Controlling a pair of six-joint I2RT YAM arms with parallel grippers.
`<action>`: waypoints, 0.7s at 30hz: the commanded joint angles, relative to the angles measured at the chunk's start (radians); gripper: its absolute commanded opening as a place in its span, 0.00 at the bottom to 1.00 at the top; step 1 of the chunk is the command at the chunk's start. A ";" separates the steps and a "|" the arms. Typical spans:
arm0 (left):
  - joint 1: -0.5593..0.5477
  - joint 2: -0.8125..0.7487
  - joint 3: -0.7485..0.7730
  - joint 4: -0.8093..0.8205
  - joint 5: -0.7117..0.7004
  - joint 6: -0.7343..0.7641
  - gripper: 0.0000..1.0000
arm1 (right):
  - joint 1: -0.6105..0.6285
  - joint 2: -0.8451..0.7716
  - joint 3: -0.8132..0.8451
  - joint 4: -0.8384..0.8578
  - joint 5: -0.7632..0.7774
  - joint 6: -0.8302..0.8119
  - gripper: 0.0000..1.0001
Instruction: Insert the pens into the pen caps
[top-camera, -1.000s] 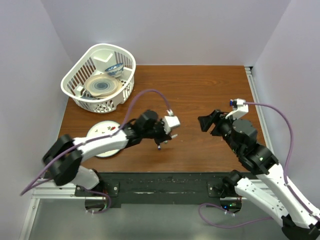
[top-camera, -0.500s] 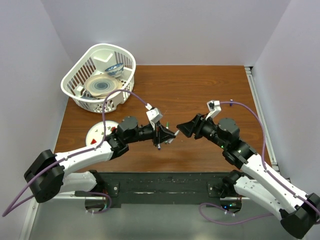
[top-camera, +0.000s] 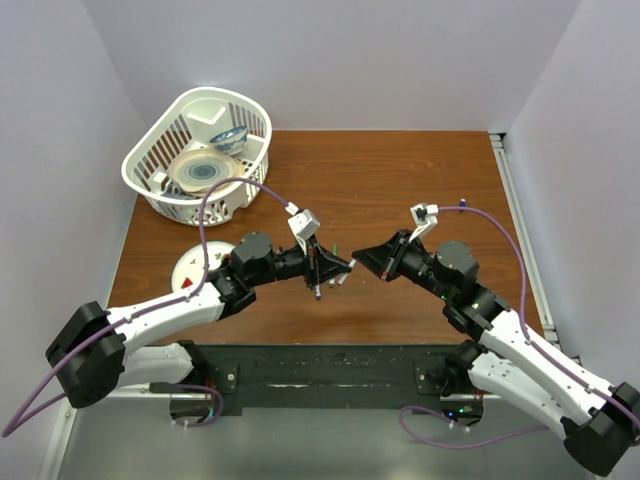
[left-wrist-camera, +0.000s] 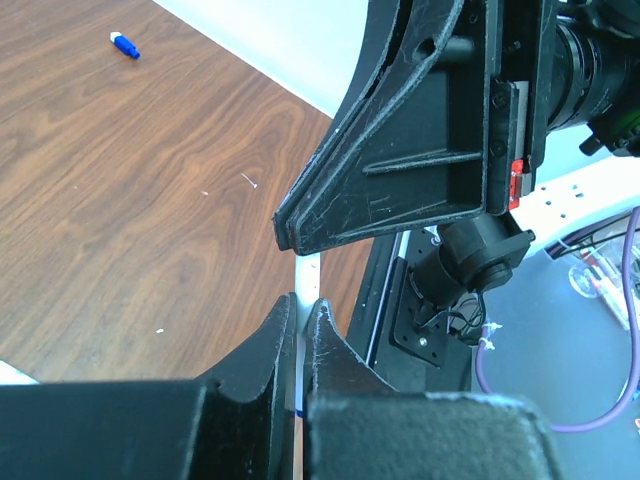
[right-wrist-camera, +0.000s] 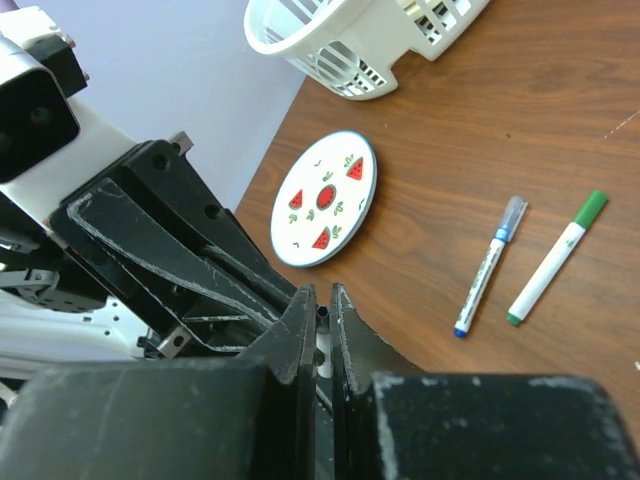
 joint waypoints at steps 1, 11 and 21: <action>0.002 0.008 0.064 0.056 0.047 -0.008 0.02 | 0.009 -0.003 -0.012 0.053 -0.020 0.013 0.00; 0.002 0.023 0.069 0.037 0.101 0.035 0.26 | 0.009 -0.001 0.005 0.046 -0.023 0.000 0.00; 0.002 0.052 0.069 0.044 0.160 0.055 0.28 | 0.009 0.002 0.011 0.056 -0.023 0.010 0.00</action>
